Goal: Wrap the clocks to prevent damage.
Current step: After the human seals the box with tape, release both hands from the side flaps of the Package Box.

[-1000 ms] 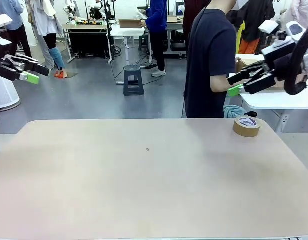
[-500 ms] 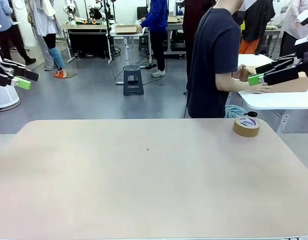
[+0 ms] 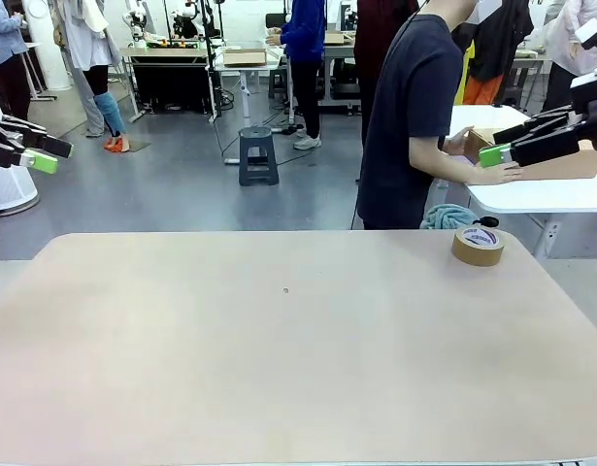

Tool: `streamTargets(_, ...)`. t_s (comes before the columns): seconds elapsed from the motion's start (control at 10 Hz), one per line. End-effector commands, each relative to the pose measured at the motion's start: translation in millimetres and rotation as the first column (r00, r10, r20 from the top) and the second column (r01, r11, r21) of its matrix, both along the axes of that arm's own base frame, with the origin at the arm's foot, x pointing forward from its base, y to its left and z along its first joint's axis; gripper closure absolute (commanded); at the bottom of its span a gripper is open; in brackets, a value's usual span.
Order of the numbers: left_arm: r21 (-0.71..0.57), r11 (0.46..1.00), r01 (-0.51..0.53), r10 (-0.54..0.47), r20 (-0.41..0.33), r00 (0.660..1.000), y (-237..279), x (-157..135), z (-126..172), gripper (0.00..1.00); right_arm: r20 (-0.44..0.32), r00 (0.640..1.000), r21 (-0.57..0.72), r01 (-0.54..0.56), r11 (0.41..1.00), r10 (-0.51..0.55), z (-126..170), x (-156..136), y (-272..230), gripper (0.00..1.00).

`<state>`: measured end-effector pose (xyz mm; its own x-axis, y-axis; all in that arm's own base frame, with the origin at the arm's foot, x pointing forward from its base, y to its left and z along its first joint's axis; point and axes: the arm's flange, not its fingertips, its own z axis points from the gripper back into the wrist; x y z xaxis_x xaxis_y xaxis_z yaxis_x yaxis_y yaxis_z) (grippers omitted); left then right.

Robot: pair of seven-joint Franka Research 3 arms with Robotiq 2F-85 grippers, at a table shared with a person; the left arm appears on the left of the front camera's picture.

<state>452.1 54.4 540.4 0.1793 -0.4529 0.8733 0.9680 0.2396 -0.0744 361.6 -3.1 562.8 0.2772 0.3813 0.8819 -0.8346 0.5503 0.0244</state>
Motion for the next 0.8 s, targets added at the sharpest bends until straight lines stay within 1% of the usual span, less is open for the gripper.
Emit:
streamTargets(0.0,-0.002,1.000,0.014,-0.014,0.003,1.000,-1.0,-0.2,0.7,0.00,0.013,1.000,-0.003,0.005,1.000,-0.005,-0.9,0.7,0.0,0.00)
streamTargets(0.7,-0.002,1.000,0.014,-0.014,0.003,1.000,-1.0,-0.2,0.7,0.00,0.013,1.000,-0.003,0.005,1.000,-0.005,-0.9,0.7,0.0,0.00)
